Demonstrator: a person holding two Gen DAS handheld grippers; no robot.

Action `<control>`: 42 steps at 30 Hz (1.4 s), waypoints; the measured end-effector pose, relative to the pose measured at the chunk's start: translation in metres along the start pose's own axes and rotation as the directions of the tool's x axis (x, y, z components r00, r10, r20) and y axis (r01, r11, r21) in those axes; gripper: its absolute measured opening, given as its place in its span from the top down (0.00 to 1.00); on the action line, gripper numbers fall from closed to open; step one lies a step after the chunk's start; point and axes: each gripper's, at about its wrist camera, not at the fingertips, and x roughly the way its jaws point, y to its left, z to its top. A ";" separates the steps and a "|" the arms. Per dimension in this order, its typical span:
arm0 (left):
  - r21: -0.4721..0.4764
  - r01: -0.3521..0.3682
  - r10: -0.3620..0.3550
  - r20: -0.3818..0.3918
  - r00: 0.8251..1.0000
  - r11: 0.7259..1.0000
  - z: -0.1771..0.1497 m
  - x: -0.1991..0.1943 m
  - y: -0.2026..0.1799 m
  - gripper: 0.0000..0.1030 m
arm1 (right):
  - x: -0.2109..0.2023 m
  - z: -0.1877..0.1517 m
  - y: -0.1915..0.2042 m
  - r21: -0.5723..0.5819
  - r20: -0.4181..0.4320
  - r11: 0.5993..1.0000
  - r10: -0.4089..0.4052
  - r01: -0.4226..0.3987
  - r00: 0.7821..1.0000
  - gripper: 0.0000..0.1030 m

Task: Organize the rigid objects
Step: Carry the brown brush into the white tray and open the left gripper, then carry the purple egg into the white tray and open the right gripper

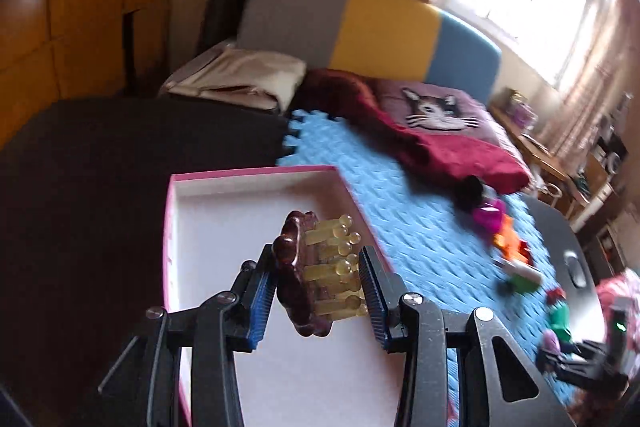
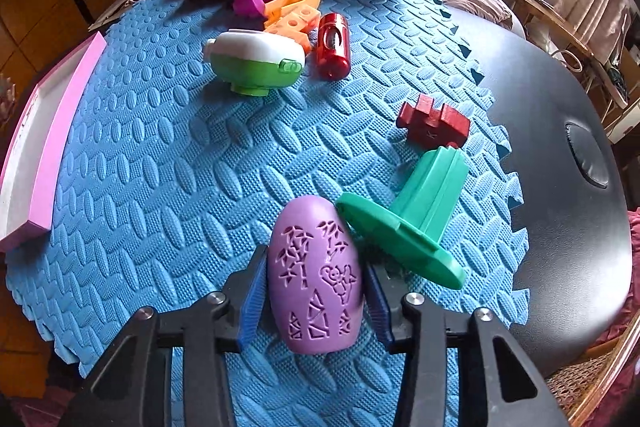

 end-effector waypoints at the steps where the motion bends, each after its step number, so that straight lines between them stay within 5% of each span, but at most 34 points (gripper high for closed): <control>1: -0.008 -0.021 0.021 -0.010 1.000 1.000 0.001 0.009 0.005 0.60 | 0.000 0.000 0.000 -0.002 -0.002 1.000 0.001 -0.001 1.000 0.56; 15: 0.003 -0.042 0.042 -0.039 0.998 0.999 0.029 0.079 -0.007 0.67 | 0.002 0.001 0.002 -0.033 0.007 0.999 -0.005 0.005 1.000 0.57; 16: -0.011 -0.036 0.035 -0.033 0.999 0.999 0.029 0.077 -0.005 0.66 | 0.002 0.002 0.002 -0.033 0.007 0.999 -0.004 0.004 1.000 0.57; 20: -0.070 -0.020 0.022 0.033 0.999 0.997 0.021 0.048 0.003 0.32 | 0.002 0.002 0.001 -0.033 0.008 0.999 -0.004 0.004 1.000 0.57; 31: -0.013 -0.170 0.170 0.029 0.985 0.985 -0.044 -0.015 -0.007 0.32 | 0.001 -0.001 0.001 -0.014 0.024 1.000 -0.008 0.008 1.000 0.57; 42: -0.001 -0.211 0.211 0.016 0.977 0.977 -0.085 -0.044 -0.018 0.31 | -0.003 -0.008 0.010 -0.032 0.074 0.998 -0.049 0.052 0.996 0.57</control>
